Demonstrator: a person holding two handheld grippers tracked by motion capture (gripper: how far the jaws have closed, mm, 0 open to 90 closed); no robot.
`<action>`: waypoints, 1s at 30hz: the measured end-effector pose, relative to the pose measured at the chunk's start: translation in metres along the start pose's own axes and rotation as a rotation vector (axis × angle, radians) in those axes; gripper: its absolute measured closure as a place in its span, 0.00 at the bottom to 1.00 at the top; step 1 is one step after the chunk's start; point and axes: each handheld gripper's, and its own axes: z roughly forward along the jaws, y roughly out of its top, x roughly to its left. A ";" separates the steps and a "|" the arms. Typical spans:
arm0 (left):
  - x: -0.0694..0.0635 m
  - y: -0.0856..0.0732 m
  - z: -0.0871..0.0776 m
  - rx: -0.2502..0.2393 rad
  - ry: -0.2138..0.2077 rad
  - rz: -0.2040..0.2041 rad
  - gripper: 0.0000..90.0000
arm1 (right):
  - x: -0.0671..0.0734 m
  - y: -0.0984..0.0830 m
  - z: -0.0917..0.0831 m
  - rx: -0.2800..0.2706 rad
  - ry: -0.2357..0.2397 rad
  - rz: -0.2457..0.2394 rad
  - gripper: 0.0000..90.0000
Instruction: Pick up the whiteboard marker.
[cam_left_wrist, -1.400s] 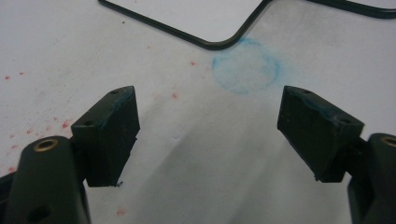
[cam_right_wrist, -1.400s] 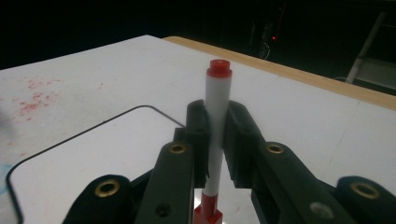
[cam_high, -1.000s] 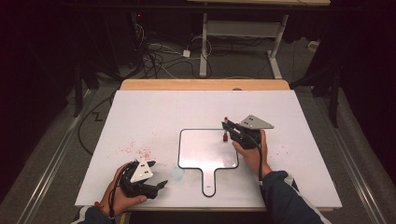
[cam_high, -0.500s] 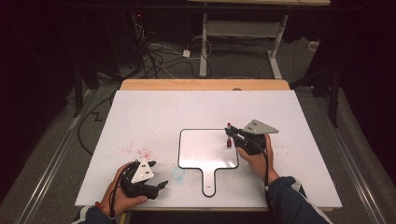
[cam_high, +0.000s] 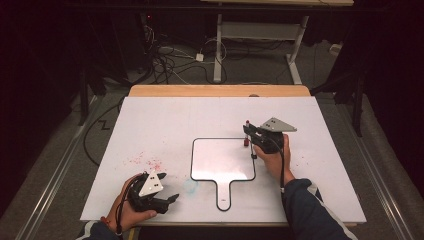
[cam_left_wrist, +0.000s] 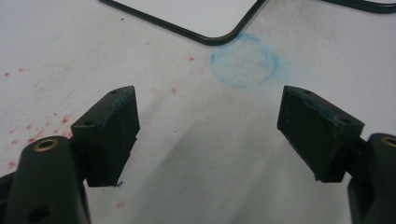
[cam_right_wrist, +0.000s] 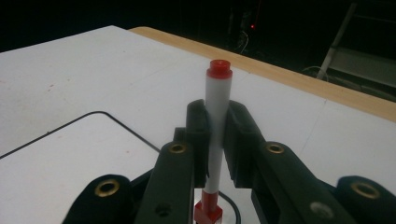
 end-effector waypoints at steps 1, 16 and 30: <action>0.000 0.000 0.000 0.000 0.002 -0.002 0.22 | 0.000 0.000 -0.002 0.006 0.004 0.003 0.91; 0.000 0.002 -0.002 -0.011 0.028 -0.007 0.22 | 0.012 0.012 -0.074 -0.060 0.071 0.052 0.91; 0.003 0.002 -0.001 -0.014 0.032 -0.010 0.22 | 0.018 -0.002 -0.122 -0.004 0.125 0.078 0.91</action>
